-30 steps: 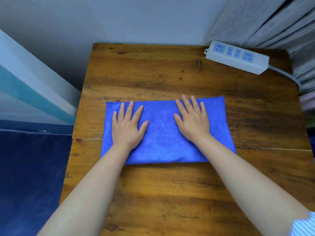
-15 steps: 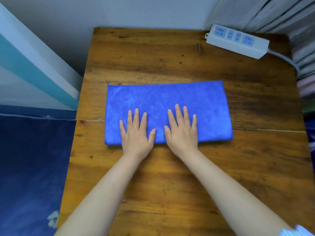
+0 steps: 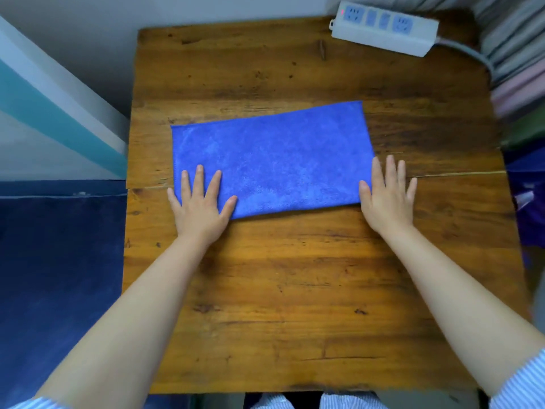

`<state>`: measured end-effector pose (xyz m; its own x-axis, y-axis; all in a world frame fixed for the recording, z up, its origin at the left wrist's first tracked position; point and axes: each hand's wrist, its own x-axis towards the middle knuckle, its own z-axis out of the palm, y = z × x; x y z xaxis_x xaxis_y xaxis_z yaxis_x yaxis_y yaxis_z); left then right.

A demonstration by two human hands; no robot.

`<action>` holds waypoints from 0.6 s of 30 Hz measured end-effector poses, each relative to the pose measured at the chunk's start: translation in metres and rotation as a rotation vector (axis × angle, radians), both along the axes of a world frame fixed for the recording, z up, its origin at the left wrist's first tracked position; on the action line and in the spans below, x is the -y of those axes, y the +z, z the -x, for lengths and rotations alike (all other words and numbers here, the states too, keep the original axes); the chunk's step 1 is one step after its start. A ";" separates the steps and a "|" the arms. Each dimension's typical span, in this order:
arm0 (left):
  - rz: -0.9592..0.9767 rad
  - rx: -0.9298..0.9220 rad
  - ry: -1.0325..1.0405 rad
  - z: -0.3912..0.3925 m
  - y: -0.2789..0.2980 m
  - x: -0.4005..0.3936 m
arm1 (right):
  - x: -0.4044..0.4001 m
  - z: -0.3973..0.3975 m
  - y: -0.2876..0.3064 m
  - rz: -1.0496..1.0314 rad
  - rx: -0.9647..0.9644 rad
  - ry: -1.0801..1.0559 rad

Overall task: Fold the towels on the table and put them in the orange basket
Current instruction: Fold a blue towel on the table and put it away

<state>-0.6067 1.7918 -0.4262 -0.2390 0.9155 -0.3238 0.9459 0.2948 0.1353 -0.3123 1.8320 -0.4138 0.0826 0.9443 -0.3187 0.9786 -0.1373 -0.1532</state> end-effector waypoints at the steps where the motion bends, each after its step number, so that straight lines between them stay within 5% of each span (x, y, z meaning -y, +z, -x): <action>1: -0.013 -0.008 -0.010 -0.003 0.004 -0.002 | 0.003 -0.002 0.005 -0.003 -0.018 -0.037; 11: -0.144 0.099 -0.458 -0.097 0.047 -0.086 | -0.001 0.029 0.030 0.097 -0.270 -0.422; 18: -0.070 -0.057 -0.743 -0.167 0.043 -0.150 | -0.015 0.016 0.031 0.121 -0.546 -0.672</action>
